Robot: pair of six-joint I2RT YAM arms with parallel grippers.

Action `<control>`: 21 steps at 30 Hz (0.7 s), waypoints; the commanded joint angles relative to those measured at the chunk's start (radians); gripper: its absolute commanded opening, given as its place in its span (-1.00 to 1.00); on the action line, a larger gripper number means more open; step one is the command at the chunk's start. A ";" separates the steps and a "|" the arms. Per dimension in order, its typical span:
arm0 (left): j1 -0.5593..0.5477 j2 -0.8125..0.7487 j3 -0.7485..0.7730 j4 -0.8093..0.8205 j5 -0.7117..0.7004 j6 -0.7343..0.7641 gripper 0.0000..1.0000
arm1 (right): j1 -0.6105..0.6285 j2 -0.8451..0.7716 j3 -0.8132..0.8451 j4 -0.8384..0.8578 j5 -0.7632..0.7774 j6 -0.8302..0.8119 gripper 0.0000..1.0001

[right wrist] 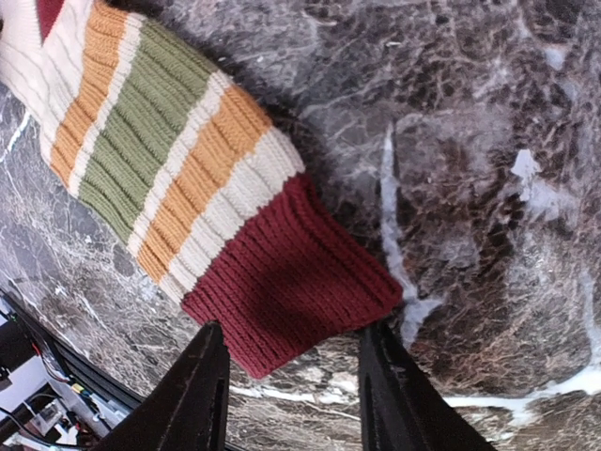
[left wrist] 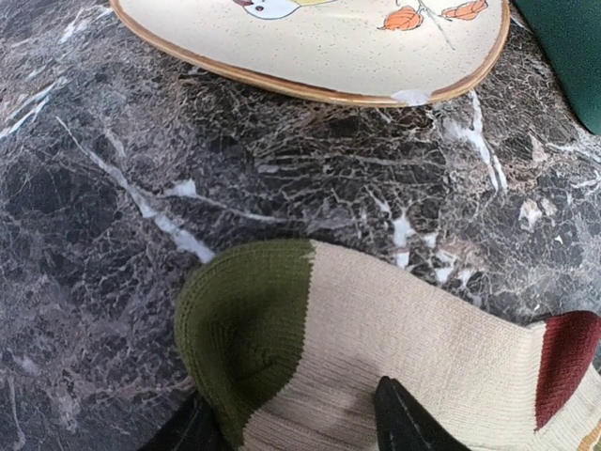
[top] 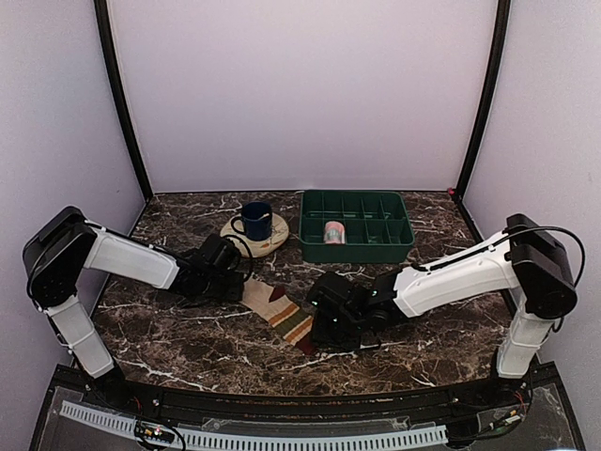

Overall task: Roll the socks
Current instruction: Move the sock to the center of the board.

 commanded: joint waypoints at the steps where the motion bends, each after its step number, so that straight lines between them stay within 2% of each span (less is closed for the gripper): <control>1: 0.004 -0.025 -0.071 -0.086 0.074 -0.033 0.11 | -0.017 0.063 0.010 -0.011 -0.052 -0.026 -0.20; 8: -0.003 -0.064 -0.100 -0.087 0.080 -0.044 0.11 | -0.032 0.114 0.031 -0.009 -0.077 -0.054 -0.39; 14: -0.005 -0.113 -0.114 -0.105 0.070 -0.053 0.16 | -0.056 0.077 -0.045 0.040 -0.073 -0.044 -0.98; 21: -0.010 -0.199 -0.131 -0.123 0.059 -0.064 0.29 | -0.095 0.011 -0.102 0.034 -0.041 -0.085 -1.00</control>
